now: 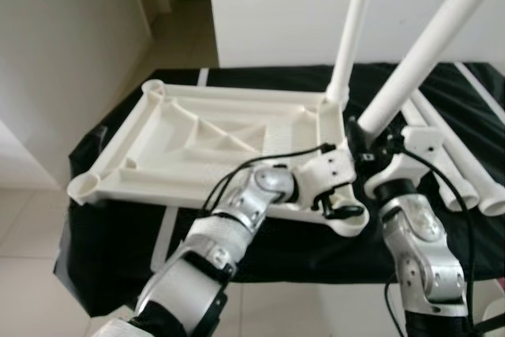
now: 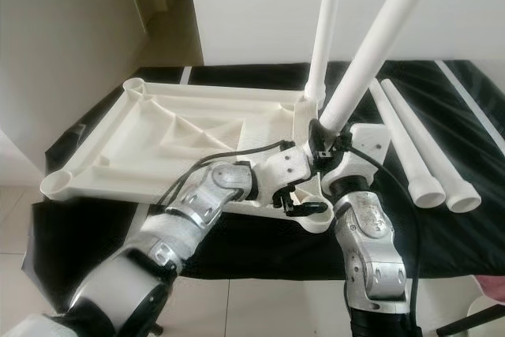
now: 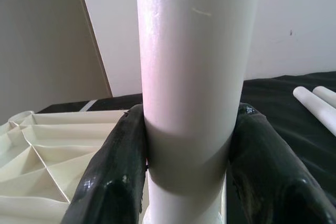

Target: Building children table

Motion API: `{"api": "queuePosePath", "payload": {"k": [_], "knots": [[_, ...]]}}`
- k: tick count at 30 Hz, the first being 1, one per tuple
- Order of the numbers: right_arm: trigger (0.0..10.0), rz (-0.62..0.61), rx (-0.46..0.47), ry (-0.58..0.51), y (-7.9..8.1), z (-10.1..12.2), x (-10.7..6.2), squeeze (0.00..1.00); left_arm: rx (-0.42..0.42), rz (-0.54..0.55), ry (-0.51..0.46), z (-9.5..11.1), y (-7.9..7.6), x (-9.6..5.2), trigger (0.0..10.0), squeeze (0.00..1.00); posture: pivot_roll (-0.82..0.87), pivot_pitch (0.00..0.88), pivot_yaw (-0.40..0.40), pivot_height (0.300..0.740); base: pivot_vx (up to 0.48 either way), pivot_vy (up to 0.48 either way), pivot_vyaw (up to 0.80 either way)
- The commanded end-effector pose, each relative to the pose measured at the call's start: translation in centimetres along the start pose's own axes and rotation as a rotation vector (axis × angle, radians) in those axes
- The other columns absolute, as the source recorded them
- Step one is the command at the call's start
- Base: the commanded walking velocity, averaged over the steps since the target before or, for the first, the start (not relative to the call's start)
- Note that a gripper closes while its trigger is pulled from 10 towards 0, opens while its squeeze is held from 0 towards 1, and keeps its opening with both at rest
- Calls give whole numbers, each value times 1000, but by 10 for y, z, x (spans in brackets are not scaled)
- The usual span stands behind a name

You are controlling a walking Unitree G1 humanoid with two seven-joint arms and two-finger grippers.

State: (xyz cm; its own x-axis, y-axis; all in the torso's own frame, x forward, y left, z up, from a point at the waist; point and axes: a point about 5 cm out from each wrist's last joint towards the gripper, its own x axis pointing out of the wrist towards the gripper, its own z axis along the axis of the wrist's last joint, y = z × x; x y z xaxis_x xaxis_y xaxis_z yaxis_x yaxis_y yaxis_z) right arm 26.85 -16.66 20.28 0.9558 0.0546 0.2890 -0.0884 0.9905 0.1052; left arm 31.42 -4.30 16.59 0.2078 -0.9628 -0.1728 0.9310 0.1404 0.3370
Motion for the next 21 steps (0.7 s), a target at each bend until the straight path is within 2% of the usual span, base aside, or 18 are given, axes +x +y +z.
{"api": "queuePosePath", "payload": {"k": [1, 4, 8, 12, 15, 16, 21], "knots": [[10000, 11, 4, 6, 1, 0, -4, 0, -23, 258, -52, 2, 12, -11, 10000, 0, -26, 0, 43, 740, 0, 0, 0], [10000, 12, -2, 4, 2, 2, -7, 0, -19, 126, -52, -8, -1, -28, 10000, 0, -20, 0, 37, 740, 0, 0, 0], [10000, 8, -11, 10, 2, 3, -9, 0, -27, 66, -63, -11, -7, -38, 10000, 0, -11, 0, 29, 740, 0, 0, 0], [10000, 9, -18, 33, 8, 4, -19, 0, -74, -37, -102, -13, -18, -68, 10000, 0, -7, 0, 23, 740, 0, 0, 0], [10000, 16, -30, 45, 12, 4, -23, 0, -59, -32, -73, -17, -21, -75, 10000, 0, -7, 0, 23, 740, 0, 0, 0], [10000, 16, -83, 63, 13, 4, -25, 0, -74, 3, -56, -20, -22, -78, 10000, 0, -5, 0, 19, 740, 0, 0, 0], [10000, 31, -118, 79, 15, 3, -31, 0, -75, 53, 7, -30, -21, -80, 10000, 0, -4, 0, 18, 740, 0, 0, 0]]}}
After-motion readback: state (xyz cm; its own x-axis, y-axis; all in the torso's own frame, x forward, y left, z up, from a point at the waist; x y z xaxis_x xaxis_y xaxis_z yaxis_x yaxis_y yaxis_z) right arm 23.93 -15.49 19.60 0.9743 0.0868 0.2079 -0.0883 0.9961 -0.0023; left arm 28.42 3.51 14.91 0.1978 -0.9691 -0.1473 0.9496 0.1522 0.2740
